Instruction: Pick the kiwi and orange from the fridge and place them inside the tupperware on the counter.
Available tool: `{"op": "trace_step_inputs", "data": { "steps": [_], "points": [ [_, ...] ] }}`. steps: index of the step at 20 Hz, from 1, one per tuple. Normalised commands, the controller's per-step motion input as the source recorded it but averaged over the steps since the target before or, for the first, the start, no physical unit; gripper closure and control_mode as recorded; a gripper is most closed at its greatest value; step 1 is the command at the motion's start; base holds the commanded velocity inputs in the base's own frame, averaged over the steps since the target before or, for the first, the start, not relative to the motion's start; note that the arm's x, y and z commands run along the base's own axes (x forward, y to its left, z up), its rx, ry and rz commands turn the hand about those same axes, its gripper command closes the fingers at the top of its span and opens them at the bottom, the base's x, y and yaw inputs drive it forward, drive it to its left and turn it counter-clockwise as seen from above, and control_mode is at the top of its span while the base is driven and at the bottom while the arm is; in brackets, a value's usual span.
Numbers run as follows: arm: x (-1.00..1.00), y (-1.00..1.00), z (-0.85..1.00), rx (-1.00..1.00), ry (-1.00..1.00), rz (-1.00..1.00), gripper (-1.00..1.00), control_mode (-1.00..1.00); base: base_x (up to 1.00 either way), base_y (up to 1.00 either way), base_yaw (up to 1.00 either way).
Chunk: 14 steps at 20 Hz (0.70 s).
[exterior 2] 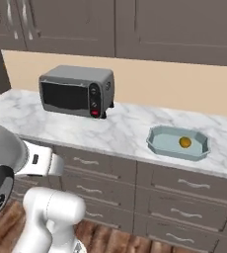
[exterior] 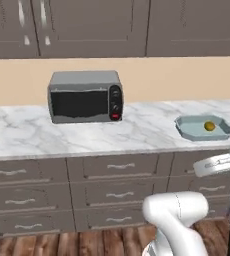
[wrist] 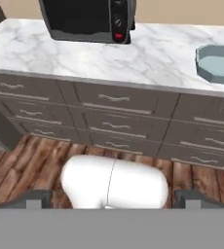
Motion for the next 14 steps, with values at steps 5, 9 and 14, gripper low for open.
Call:
{"op": "trace_step_inputs", "data": {
  "steps": [5,9,14],
  "points": [
    [0.0,0.0,0.0,0.0,0.0,0.0,-1.0,1.0,0.03,1.0,0.51],
    [0.0,0.0,0.0,0.0,0.0,0.0,-1.0,1.0,0.09,1.0,0.49],
    [0.0,0.0,0.0,0.0,0.0,0.0,-1.0,1.0,0.51,1.0,0.26]
  ]
}}
